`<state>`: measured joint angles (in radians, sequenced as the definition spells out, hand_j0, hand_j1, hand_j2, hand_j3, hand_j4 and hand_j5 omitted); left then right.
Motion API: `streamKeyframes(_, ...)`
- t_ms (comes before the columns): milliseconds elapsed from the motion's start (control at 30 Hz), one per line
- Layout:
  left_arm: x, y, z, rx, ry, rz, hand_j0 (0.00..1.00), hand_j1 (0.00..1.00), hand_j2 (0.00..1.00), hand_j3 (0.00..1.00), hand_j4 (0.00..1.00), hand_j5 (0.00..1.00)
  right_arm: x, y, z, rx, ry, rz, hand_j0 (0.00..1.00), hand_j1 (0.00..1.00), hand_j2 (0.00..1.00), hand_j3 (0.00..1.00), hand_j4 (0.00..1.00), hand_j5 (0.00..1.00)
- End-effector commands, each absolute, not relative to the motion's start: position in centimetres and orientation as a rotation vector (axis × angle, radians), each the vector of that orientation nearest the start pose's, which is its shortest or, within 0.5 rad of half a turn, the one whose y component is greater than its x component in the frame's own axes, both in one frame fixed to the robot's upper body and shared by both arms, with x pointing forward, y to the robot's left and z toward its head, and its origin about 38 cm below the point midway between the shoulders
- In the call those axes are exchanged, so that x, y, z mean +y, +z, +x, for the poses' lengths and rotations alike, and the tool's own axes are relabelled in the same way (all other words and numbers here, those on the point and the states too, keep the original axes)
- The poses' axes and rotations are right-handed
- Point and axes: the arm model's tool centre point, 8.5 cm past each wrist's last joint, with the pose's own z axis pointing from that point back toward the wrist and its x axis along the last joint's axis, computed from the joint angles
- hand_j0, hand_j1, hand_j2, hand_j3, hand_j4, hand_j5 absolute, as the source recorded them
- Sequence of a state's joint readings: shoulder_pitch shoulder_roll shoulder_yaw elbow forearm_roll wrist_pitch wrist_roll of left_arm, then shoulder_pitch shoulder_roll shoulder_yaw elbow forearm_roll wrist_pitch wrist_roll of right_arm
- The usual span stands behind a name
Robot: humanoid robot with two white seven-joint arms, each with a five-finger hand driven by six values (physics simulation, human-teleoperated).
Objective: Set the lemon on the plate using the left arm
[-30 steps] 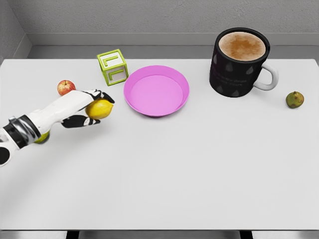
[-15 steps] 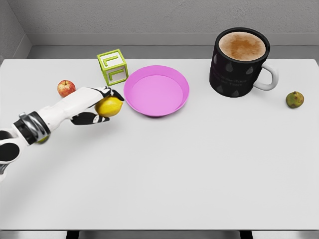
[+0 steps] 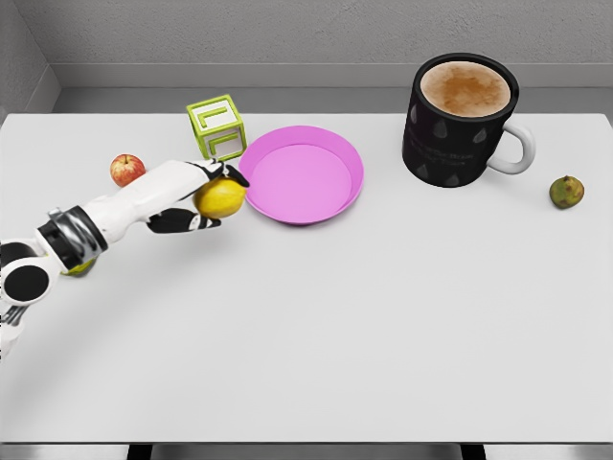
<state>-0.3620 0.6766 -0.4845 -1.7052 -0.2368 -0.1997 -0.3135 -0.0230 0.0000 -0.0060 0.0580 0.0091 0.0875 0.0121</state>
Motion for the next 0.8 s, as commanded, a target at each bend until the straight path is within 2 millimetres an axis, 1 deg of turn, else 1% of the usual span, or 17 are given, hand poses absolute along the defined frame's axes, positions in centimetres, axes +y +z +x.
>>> streamKeyframes(0, 23.9, 18.7, 40.1, -1.668, -1.487, 0.249, 0.53, 0.53, 0.53, 0.53, 0.53, 0.53, -27.0, -26.0, -1.4, 0.123, -0.003, -0.075, 1.0, 1.0, 1.0, 1.0, 1.0, 1.0)
streamKeyframes(67, 23.4, 18.8, 40.2, -1.673, -1.499, 0.242, 0.53, 0.53, 0.53, 0.53, 0.53, 0.53, -27.0, -26.0, -1.4, 0.123, -0.003, -0.075, 1.0, 1.0, 1.0, 1.0, 1.0, 1.0)
streamKeyframes(233, 23.4, 19.2, 40.6, -1.679, -1.497, 0.25, 0.53, 0.53, 0.53, 0.53, 0.53, 0.53, -27.0, -26.0, -1.4, 0.123, -0.001, -0.075, 1.0, 1.0, 1.0, 1.0, 1.0, 1.0)
streamKeyframes(267, 23.1, 18.9, 40.7, -1.675, -1.497, 0.241, 0.53, 0.53, 0.53, 0.53, 0.53, 0.53, -27.0, -26.0, -1.4, 0.123, -0.003, -0.075, 1.0, 1.0, 1.0, 1.0, 1.0, 1.0)
streamKeyframes(367, 22.6, 19.2, 40.9, -1.689, -1.496, 0.237, 0.53, 0.53, 0.53, 0.53, 0.53, 0.53, -27.0, -26.0, -1.4, 0.123, -0.003, -0.075, 1.0, 1.0, 1.0, 1.0, 1.0, 1.0)
streamKeyframes(467, 22.5, 18.9, 41.2, -1.685, -1.486, 0.234, 0.54, 0.54, 0.54, 0.54, 0.54, 0.54, -27.0, -26.0, -1.4, 0.123, -0.003, -0.075, 1.0, 1.0, 1.0, 1.0, 1.0, 1.0)
streamKeyframes(600, 22.5, 19.1, 41.4, -1.69, -1.486, 0.235, 0.54, 0.54, 0.54, 0.54, 0.54, 0.54, -27.0, -26.0, -1.4, 0.123, -0.003, -0.075, 1.0, 1.0, 1.0, 1.0, 1.0, 1.0)
streamKeyframes(667, 22.0, 18.8, 41.7, -1.684, -1.489, 0.225, 0.54, 0.54, 0.54, 0.54, 0.54, 0.54, -27.0, -26.0, -1.4, 0.123, -0.003, -0.075, 1.0, 1.0, 1.0, 1.0, 1.0, 1.0)
streamKeyframes(767, 21.6, 18.9, 42.0, -1.695, -1.482, 0.222, 0.54, 0.54, 0.54, 0.54, 0.54, 0.54, -27.0, -26.0, -1.4, 0.123, -0.003, -0.075, 1.0, 1.0, 1.0, 1.0, 1.0, 1.0)
